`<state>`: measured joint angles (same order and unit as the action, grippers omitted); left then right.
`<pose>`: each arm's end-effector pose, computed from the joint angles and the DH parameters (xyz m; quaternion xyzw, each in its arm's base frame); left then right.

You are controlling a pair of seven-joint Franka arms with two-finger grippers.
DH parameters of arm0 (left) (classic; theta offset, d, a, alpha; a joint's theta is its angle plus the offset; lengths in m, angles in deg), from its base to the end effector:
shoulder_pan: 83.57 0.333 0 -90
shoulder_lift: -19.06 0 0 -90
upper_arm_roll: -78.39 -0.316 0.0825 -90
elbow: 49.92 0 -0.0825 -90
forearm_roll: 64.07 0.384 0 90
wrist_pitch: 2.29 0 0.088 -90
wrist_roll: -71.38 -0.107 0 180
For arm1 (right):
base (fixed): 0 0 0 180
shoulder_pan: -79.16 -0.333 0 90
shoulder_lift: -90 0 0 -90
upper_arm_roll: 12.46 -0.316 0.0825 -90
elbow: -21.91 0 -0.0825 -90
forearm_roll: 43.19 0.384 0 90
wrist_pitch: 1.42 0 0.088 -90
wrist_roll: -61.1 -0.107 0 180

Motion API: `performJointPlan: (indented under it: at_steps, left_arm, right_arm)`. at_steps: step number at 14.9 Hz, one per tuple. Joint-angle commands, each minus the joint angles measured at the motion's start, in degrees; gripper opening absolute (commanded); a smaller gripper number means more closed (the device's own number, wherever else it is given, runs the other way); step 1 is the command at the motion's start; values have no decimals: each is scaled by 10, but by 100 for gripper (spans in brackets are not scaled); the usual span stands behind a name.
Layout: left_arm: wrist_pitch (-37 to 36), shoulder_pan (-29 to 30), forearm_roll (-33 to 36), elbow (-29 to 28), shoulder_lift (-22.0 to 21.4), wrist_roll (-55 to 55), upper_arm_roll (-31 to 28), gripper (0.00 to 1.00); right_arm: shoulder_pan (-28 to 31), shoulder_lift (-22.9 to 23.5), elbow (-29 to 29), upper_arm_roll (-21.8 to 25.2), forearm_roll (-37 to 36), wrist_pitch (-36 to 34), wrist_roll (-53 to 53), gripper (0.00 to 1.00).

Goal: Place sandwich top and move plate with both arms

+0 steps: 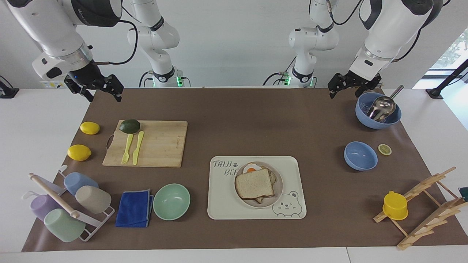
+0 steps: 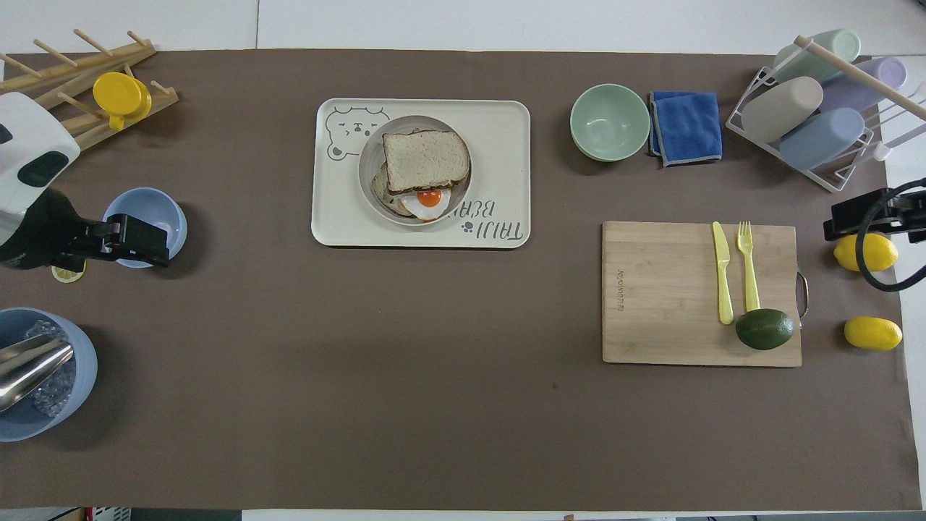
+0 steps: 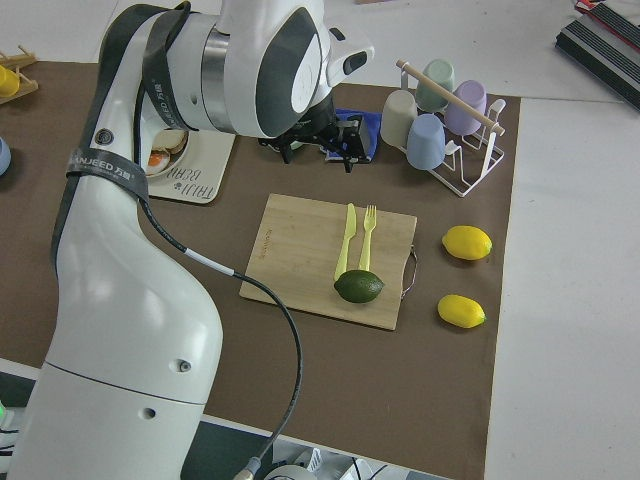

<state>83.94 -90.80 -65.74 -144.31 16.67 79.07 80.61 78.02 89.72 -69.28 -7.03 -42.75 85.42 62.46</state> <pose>0.5249 -0.0911 0.6059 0.9985 -0.0155 -0.0518 0.0061 0.5449 -0.0401 0.6128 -0.9990 0.0255 0.0353 0.0058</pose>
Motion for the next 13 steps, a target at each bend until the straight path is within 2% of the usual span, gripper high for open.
performJointPlan:
  at_steps: [1, 3, 5, 13]
  left_arm:
    - [2, 13, -4, 15, 10, -7, 9, 100]
    - [-15, 9, -7, 49, 19, -7, 7, 100]
    - [-11, 7, -25, 43, 14, -7, 5, 100]
    - [-16, 12, -25, 37, 12, -11, 5, 100]
  right_arm:
    - [3, -2, 6, -6, -5, -8, -9, 100]
    - [3, -2, 6, -6, -5, -8, -9, 100]
    - [3, -2, 6, -6, -5, -9, -9, 100]
    - [3, -2, 6, -6, -4, -8, -9, 100]
